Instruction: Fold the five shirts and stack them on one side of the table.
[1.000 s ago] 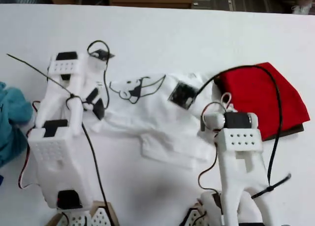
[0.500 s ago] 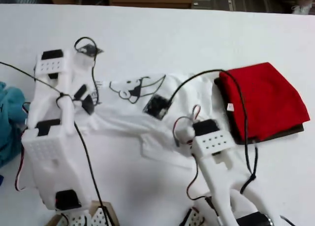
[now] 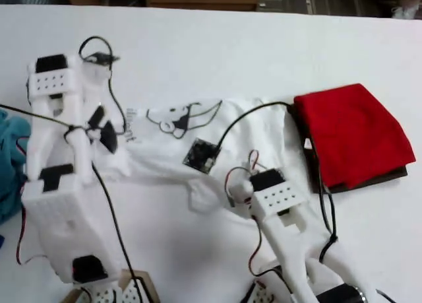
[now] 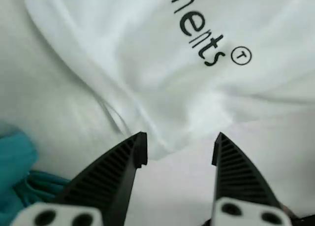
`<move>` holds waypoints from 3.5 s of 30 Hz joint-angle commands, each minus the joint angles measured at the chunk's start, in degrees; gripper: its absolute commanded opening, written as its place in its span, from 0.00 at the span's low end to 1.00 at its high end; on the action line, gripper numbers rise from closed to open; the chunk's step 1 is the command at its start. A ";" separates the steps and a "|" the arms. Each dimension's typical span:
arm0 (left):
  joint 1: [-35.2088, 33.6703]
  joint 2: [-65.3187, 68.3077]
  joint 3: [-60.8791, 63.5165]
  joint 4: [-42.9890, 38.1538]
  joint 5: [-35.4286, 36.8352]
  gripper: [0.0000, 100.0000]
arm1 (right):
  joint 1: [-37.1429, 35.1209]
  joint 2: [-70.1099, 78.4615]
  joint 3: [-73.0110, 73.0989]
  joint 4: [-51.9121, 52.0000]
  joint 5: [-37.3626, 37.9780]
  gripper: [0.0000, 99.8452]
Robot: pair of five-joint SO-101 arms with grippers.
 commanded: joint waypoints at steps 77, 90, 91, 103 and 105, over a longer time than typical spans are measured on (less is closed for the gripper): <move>-8.62 -10.55 28.35 -26.55 2.55 0.02 | -0.31 -0.40 -3.60 6.29 -0.26 0.26; -8.18 -10.37 27.30 -20.48 -1.93 0.20 | 4.62 0.13 -6.86 4.35 -0.62 0.26; -8.18 -10.37 26.59 -19.52 -1.93 0.21 | 5.41 0.13 -6.86 3.12 -0.62 0.26; -8.53 -12.48 4.79 -3.43 -1.41 0.21 | 1.71 0.13 -6.59 5.67 -0.53 0.26; -7.03 -12.57 0.40 -3.16 0.53 0.21 | -2.42 0.13 -6.33 5.58 -0.53 0.26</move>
